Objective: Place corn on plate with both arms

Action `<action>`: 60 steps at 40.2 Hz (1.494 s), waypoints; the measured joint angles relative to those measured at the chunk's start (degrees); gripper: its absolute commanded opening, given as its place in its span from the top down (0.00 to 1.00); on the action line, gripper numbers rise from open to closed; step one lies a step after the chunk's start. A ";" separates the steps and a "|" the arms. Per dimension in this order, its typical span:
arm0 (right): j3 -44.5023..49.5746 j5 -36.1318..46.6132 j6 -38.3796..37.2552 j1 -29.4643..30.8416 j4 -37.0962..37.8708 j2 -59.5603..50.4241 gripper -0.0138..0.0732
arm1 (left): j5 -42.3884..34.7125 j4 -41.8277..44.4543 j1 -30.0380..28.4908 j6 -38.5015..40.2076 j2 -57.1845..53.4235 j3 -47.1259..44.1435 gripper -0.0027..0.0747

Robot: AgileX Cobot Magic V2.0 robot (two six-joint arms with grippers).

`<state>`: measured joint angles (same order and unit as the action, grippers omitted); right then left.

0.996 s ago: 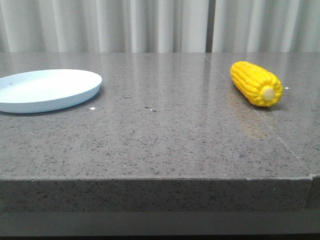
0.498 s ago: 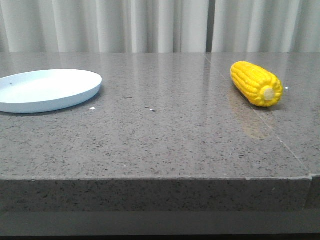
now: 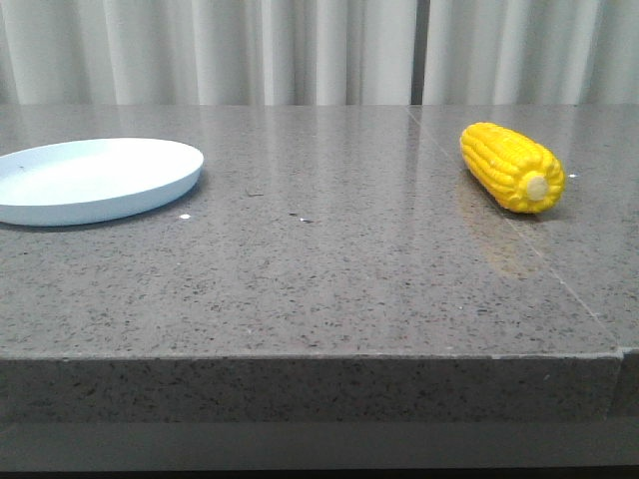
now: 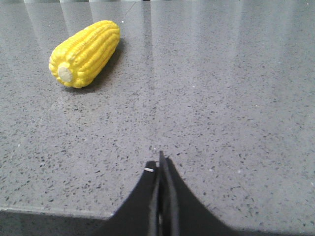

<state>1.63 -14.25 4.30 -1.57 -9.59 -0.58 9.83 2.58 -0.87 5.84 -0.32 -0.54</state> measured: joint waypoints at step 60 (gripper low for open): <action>-29.41 -7.13 0.00 0.00 0.00 22.60 0.18 | 5.41 4.96 0.00 0.00 19.62 25.04 0.11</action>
<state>-27.78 -21.39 4.30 -1.57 -9.59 22.02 15.23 7.54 -0.87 5.84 19.31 24.51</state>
